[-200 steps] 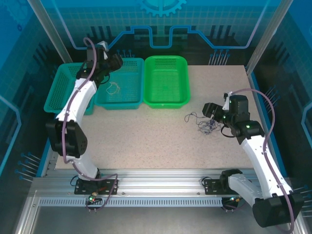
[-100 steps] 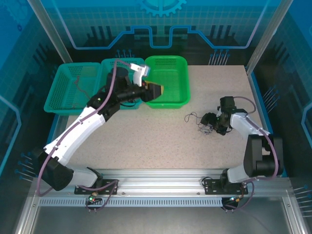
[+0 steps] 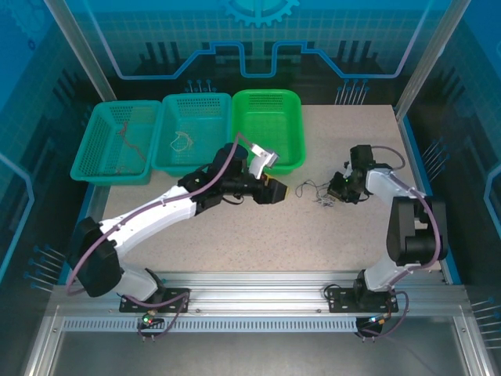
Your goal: Untangle the cables
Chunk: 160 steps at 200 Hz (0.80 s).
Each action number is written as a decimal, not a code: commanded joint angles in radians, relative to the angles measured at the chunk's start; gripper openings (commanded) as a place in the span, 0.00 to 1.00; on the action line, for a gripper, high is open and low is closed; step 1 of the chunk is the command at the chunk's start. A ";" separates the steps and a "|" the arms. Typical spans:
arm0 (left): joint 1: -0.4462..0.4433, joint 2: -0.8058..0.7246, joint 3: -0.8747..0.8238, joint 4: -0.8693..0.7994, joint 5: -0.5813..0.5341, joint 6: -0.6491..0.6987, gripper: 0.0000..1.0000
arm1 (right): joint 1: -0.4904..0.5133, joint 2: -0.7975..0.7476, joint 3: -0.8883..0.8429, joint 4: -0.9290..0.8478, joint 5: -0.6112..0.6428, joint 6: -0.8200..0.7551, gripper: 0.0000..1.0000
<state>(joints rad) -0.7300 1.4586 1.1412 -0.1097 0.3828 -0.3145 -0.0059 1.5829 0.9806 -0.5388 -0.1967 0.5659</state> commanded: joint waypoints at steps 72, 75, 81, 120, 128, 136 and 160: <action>-0.002 0.125 0.044 0.110 0.101 0.038 0.66 | 0.061 -0.315 0.222 -0.267 -0.114 0.095 0.00; -0.003 0.129 0.049 0.114 0.114 0.040 0.67 | 0.064 -0.316 0.231 -0.270 -0.118 0.097 0.00; -0.003 0.138 0.058 0.124 0.132 0.037 0.67 | 0.071 -0.316 0.250 -0.277 -0.127 0.100 0.00; 0.009 0.238 0.147 0.163 0.249 -0.067 0.66 | 0.132 -0.290 0.343 -0.300 -0.181 0.101 0.00; 0.008 0.257 0.163 0.152 0.239 -0.086 0.66 | 0.144 -0.282 0.350 -0.297 -0.174 0.106 0.00; 0.010 0.272 0.171 0.141 0.225 -0.099 0.66 | 0.153 -0.276 0.356 -0.290 -0.174 0.115 0.00; 0.011 0.287 0.167 0.157 0.198 -0.109 0.62 | 0.174 -0.254 0.381 -0.267 -0.186 0.140 0.00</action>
<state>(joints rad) -0.7284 1.7233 1.2842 0.0250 0.5625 -0.3824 0.1440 1.3025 1.3201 -0.7956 -0.3489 0.6693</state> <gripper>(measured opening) 0.643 0.060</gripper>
